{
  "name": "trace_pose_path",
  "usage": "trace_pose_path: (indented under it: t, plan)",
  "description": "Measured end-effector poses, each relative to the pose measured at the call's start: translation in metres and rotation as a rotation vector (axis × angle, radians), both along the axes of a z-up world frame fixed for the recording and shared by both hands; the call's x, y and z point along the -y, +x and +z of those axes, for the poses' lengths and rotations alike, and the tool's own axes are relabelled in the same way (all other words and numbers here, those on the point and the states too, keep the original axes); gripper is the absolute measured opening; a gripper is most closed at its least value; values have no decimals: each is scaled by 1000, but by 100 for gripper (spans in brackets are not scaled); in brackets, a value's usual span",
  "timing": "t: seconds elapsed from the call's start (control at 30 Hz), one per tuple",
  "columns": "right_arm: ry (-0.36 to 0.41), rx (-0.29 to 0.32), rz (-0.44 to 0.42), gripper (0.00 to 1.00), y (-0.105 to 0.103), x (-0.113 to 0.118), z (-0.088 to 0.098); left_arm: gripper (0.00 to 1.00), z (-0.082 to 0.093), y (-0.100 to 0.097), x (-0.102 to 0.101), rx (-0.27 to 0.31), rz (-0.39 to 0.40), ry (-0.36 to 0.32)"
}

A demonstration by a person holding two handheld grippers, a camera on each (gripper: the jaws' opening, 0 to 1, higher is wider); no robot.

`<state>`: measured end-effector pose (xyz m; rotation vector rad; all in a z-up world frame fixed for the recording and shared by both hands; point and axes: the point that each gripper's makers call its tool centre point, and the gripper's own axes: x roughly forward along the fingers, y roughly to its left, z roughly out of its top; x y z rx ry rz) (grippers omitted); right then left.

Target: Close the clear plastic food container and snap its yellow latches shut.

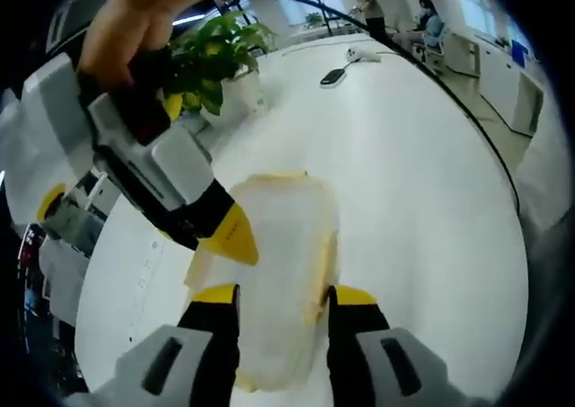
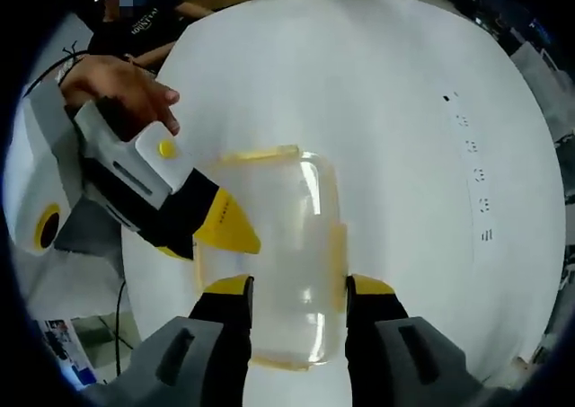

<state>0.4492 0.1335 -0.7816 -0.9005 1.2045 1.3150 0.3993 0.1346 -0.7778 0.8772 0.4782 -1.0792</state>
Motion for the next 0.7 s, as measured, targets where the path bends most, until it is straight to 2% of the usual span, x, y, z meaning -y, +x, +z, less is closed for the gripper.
trace_pose_path:
  t: [0.17,0.3,0.37,0.4,0.43,0.47,0.7]
  plan:
    - [-16,-37,10,38,5,-3,-2,32,0,1,0,5,-7,2]
    - [-36,-40,20,38,7,-4,-2,31,0,1,0,9,-11,-2]
    - [-42,-43,21,38,11,-5,-2,29,-1,5,-4,46,11,21]
    - [-42,-43,21,38,9,-4,-4,29,1,4,-1,76,-45,20]
    - [-41,-43,22,38,9,-4,-4,30,0,3,-3,43,-15,6]
    - [-38,-44,21,38,9,-3,-4,30,1,3,-3,35,-13,1]
    - [-7,-76,26,37,5,-2,-6,30,-4,0,4,57,-46,5]
